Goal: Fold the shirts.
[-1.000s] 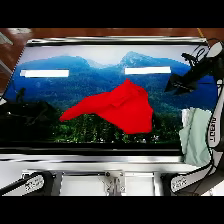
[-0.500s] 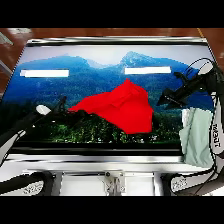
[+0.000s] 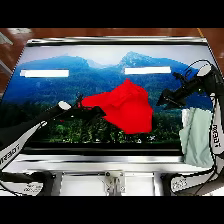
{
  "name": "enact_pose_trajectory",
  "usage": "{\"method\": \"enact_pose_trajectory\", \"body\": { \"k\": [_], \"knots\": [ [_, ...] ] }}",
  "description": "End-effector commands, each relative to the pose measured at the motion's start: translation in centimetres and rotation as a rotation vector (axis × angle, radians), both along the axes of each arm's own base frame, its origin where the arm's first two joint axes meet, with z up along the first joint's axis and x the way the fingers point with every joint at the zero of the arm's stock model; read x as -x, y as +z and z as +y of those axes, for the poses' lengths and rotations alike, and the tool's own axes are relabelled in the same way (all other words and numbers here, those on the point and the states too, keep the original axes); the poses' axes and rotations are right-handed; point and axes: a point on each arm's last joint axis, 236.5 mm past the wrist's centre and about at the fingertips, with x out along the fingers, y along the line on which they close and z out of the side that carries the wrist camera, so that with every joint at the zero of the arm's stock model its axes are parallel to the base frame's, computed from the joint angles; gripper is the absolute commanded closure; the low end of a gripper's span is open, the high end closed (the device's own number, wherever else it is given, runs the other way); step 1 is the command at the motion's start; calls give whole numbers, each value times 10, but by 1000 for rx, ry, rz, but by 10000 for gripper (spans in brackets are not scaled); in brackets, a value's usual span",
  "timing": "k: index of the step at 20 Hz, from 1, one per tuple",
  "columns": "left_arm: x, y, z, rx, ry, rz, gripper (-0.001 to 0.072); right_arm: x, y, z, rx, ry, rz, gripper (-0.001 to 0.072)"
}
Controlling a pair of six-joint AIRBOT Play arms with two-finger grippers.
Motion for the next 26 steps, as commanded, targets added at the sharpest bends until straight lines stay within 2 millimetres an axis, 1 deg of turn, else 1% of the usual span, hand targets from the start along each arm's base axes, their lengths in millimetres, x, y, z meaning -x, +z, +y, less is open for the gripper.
{"method": "enact_pose_trajectory", "body": {
  "k": [1,2,3,4,5,6,7,10,13,14,15,16,17,18,19,21,22,23,25,26],
  "knots": [
    [2,-9,-14,21,-47,48,11,-1,0,0,1,1,-5,116],
    [4,-12,-16,26,-61,65,11,-1,0,0,1,0,-4,116],
    [4,-14,-18,29,-68,73,69,-1,0,0,1,0,-3,116],
    [2,-15,-18,28,-65,71,211,0,0,0,1,-2,0,116],
    [-2,-14,-18,25,-57,62,275,1,0,1,0,-1,4,116],
    [-5,-14,-17,23,-50,53,298,2,0,1,0,1,11,116],
    [-7,-14,-17,21,-44,46,349,4,0,0,3,3,18,116],
    [-9,-19,-16,16,-15,67,349,7,-4,-8,44,-4,34,116],
    [-7,-29,-16,18,2,106,350,7,-5,-10,52,-5,38,116],
    [-7,-31,-16,22,9,113,378,7,-5,-10,52,-5,38,116],
    [-7,-32,-16,22,5,110,547,7,-5,-10,52,-5,38,116],
    [-8,-31,-17,20,-14,91,670,8,-5,-10,52,-4,40,116],
    [-7,-28,-18,23,-33,80,669,9,-5,-10,54,0,44,102],
    [-7,-25,-20,28,-39,77,670,14,-9,-12,57,14,58,34],
    [-8,-22,-20,30,-50,65,670,23,-14,-12,56,28,86,34],
    [-8,-15,-22,38,-68,45,670,51,-32,-7,31,51,181,35],
    [-8,-11,-23,39,-83,25,670,67,-43,-1,5,53,234,34],
    [-8,-6,-23,43,-92,13,670,77,-53,8,-35,44,262,35],
    [-9,4,-24,48,-112,-24,670,86,-76,26,-82,-6,273,35],
    [-10,9,-25,51,-112,-36,670,89,-86,30,-72,-19,269,36]
  ]
}}
